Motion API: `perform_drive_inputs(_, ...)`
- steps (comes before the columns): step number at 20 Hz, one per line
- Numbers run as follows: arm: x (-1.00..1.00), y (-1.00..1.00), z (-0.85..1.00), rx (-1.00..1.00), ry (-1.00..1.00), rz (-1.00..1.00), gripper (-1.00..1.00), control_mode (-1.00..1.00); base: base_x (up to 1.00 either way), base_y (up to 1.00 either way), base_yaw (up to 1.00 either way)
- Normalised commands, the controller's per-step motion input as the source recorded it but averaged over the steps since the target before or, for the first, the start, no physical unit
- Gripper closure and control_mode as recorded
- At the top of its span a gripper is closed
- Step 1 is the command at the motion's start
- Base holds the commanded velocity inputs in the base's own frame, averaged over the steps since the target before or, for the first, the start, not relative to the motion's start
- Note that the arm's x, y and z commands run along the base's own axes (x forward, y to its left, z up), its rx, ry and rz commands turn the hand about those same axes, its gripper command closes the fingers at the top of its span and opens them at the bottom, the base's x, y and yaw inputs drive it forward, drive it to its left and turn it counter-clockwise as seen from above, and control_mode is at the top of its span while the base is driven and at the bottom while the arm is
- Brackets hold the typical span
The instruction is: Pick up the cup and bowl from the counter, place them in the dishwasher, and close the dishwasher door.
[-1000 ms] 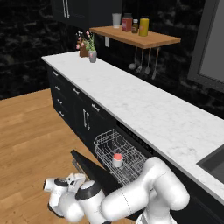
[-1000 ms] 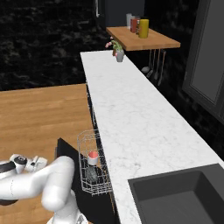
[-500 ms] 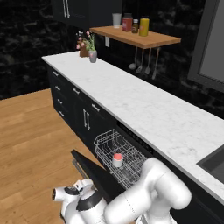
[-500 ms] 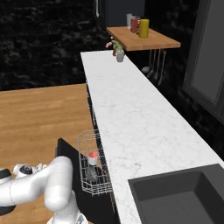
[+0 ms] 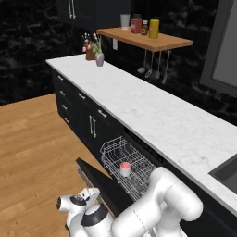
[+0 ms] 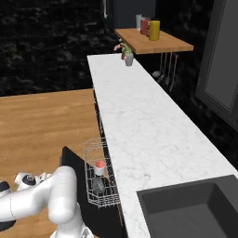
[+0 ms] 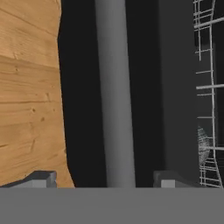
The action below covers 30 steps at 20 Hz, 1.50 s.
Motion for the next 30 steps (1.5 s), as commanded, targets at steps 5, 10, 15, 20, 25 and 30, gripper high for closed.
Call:
perform_drive_inputs(5, 0.93, -0.24, -0.10, -0.62, 0.02, -0.40, -1.00, -1.00, 0.00, 0.00, 0.00)
perform_drive_inputs(10, 1.00, -0.34, -0.57, -0.29, 0.12, -0.32, -1.00, -1.00, 0.00, 0.00, 0.00)
perform_drive_inputs(15, 0.98, -0.75, -0.66, -0.29, 0.16, -0.31, -1.00, -1.00, 0.00, 0.00, 0.00)
perform_drive_inputs(20, 0.86, -0.91, -0.57, -0.46, 0.02, -0.34, -1.00, -1.00, 0.00, 0.00, 0.00)
perform_drive_inputs(25, 0.86, -0.77, -0.48, -0.51, 0.00, -0.36, -1.00, -1.00, 0.00, 0.00, 0.00)
perform_drive_inputs(30, 0.81, -0.79, -0.47, -0.52, 0.00, -0.36, -1.00, -1.00, 0.00, 0.00, 0.00)
